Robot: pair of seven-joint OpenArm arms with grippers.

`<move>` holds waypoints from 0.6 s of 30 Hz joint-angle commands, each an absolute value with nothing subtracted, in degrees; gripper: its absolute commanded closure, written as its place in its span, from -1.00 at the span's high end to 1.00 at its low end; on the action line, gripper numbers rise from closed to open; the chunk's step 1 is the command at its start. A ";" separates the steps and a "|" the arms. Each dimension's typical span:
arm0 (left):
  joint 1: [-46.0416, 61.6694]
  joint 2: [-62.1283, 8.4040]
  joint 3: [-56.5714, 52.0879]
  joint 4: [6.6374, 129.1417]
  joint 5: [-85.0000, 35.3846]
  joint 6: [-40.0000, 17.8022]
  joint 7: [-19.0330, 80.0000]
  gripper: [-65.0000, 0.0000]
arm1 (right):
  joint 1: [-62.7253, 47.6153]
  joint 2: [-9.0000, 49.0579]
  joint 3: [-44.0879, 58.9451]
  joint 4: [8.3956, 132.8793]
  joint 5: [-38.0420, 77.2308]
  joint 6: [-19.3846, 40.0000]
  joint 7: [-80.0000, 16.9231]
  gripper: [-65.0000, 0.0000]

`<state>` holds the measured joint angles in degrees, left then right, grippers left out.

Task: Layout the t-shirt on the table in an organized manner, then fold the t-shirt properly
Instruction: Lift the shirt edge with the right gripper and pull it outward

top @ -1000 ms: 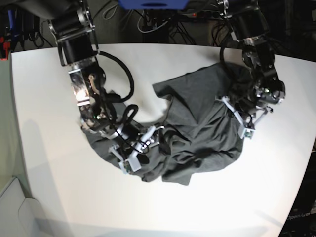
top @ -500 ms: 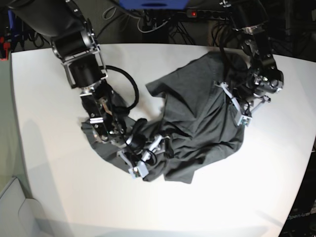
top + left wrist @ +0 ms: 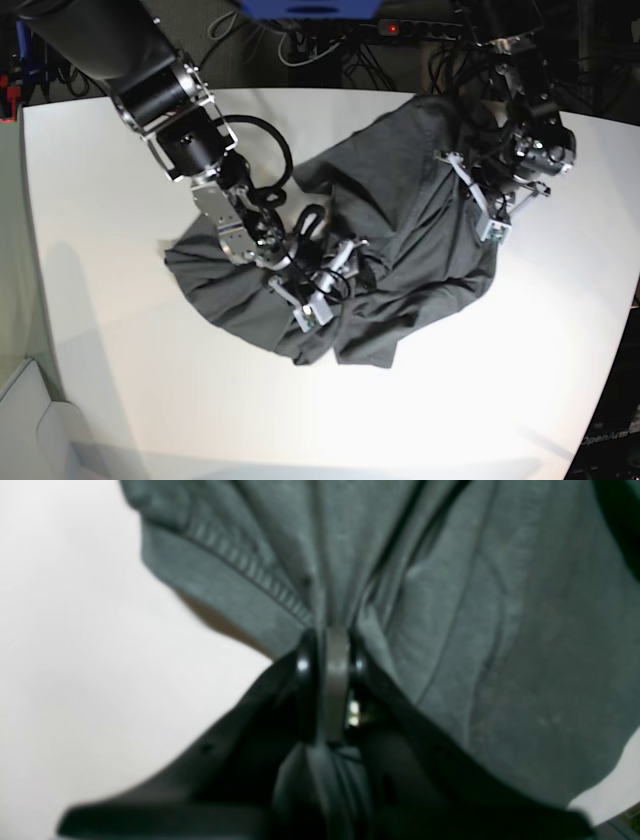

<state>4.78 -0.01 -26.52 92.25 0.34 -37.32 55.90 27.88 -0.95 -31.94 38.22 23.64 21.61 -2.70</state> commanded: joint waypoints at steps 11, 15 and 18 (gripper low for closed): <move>4.62 -0.75 -26.77 93.14 -0.13 -37.49 55.34 -0.98 | 30.29 -0.92 -27.03 35.82 24.40 21.93 -1.89 -1.00; 4.62 -0.75 -26.77 93.14 -0.13 -37.49 55.34 -0.98 | 26.24 1.71 -20.53 47.60 24.40 22.02 -4.09 -1.00; 4.62 -0.75 -26.77 93.23 -0.13 -37.49 55.34 -0.98 | 22.02 3.12 -16.66 59.56 24.40 22.11 -7.60 -1.00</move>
<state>5.13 -0.27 -26.74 92.25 0.14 -37.34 55.68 20.51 3.53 -16.60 58.50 23.38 20.99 -9.45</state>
